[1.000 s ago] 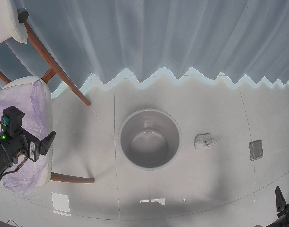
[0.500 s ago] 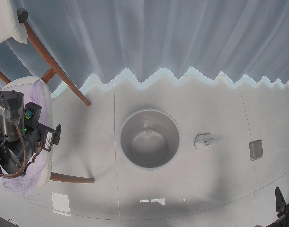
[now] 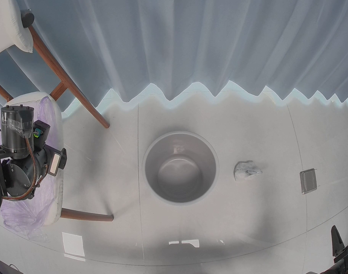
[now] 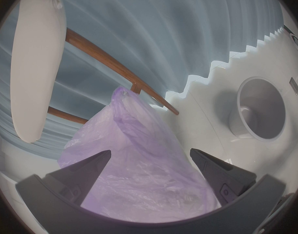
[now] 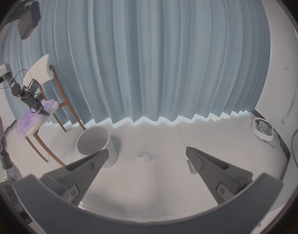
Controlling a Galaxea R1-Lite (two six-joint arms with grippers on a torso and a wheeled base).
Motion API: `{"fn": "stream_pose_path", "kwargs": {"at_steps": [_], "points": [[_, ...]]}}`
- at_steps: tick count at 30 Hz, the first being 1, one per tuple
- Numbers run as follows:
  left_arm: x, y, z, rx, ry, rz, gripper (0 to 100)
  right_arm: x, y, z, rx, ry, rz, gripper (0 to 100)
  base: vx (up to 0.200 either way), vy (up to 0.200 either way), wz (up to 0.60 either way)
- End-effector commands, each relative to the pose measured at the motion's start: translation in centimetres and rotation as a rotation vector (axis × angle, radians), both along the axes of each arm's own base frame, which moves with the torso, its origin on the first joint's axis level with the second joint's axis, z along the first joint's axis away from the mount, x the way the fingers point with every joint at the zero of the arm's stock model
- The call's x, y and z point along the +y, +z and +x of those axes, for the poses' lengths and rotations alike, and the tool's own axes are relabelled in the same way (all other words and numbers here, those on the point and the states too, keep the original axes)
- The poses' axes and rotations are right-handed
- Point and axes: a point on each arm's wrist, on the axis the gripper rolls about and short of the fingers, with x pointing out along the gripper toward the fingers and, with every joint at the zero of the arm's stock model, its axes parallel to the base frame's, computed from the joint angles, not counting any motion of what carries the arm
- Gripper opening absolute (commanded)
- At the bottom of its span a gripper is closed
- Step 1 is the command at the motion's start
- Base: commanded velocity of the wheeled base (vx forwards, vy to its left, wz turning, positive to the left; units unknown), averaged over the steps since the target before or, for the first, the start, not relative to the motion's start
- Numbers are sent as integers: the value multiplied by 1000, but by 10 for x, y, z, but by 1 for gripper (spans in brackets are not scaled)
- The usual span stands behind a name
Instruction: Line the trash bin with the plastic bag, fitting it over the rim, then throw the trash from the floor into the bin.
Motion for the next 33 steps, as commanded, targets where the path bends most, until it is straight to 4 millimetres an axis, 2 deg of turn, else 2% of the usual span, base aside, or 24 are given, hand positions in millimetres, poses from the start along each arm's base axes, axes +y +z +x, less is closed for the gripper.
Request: {"fn": "stream_pose_path", "kwargs": {"at_steps": [1,2,3,8,12,14,16,20,25,29,33], "points": [[5,1,1,-2,18,-1,100,0,-5,0,1,3,-1,100,0,0,0],[5,-1,0,4,20,1,100,0,-5,0,1,4,-3,100,0,0,0],[5,-2,0,6,20,2,0,0,-5,0,1,6,-4,100,0,0,0],[5,-2,-1,4,19,-4,0,0,-5,0,1,4,-4,100,0,0,0],[7,7,-8,-34,-5,-38,0,0,-5,0,1,6,-4,100,0,0,0],[11,16,-20,-66,-62,-78,0,0,-5,0,1,6,-4,100,0,0,0],[12,18,-23,-79,-76,-94,0,0,-5,0,1,7,-6,100,0,0,0],[16,28,-41,-148,-167,-282,0,0,-5,0,1,6,-6,100,0,0,0],[24,34,-63,-152,-229,-411,0,0,-5,0,1,6,-4,100,0,0,0],[37,39,-87,-162,-319,-533,0,0,-5,0,-1,7,-6,100,0,0,0],[48,43,-100,-198,-372,-636,0,0,-5,0,-1,7,-4,100,0,0,0]]}}
